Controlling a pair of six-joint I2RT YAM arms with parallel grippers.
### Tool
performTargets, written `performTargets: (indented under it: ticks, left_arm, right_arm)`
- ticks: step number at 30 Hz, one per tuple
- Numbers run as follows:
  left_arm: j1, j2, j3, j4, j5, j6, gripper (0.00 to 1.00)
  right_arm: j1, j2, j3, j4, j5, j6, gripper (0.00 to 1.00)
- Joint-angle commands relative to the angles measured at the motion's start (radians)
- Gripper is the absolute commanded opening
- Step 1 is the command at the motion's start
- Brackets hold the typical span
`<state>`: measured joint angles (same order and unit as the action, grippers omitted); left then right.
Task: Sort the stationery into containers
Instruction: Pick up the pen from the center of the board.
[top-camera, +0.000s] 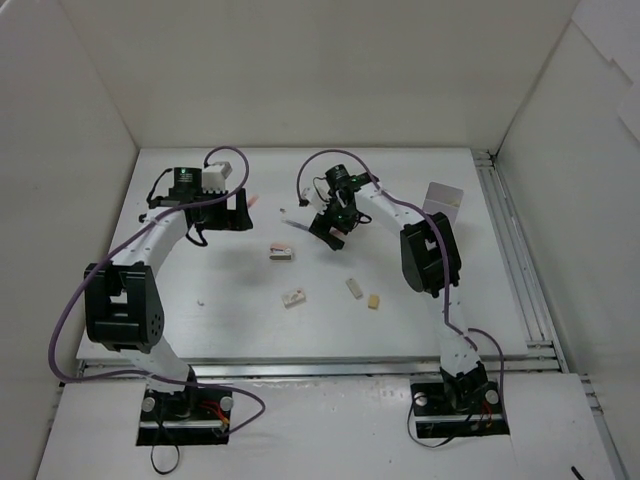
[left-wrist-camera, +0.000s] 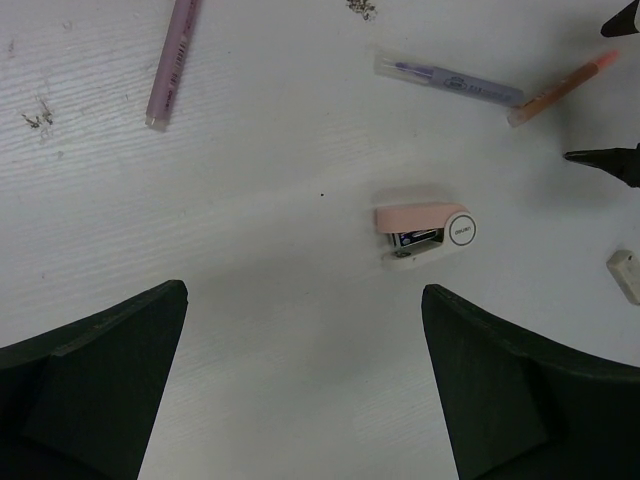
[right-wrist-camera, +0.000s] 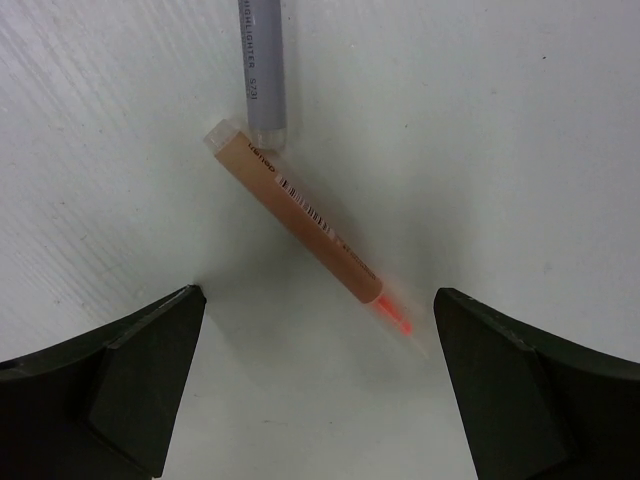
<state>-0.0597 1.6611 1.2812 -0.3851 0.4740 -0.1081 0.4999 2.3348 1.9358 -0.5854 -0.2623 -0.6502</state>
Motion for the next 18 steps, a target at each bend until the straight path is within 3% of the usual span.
performTargets:
  ticks: [1, 4, 6, 7, 10, 18]
  left_arm:
    - [0.003, -0.054, 0.01, 0.051, 0.003, -0.007, 1.0]
    - [0.003, -0.058, 0.007, 0.052, 0.0, -0.011, 1.0]
    - [0.003, -0.061, 0.004, 0.052, 0.0, -0.012, 1.0]
    - [0.003, -0.063, 0.003, 0.054, 0.0, -0.012, 1.0]
    - [0.003, -0.066, 0.0, 0.058, -0.002, -0.01, 1.0]
    - [0.003, -0.06, -0.003, 0.054, -0.012, -0.015, 1.0]
  right_arm:
    - [0.019, -0.008, 0.035, -0.053, 0.055, -0.069, 0.98]
    - [0.022, 0.011, 0.04, -0.068, 0.075, -0.066, 0.93]
    - [0.023, 0.009, 0.034, -0.082, 0.077, -0.068, 0.75]
    - [0.023, 0.006, 0.02, -0.085, 0.074, -0.069, 0.61]
    - [0.025, -0.014, -0.012, -0.088, 0.055, -0.077, 0.47]
    - [0.031, -0.066, -0.058, -0.125, 0.005, -0.106, 0.25]
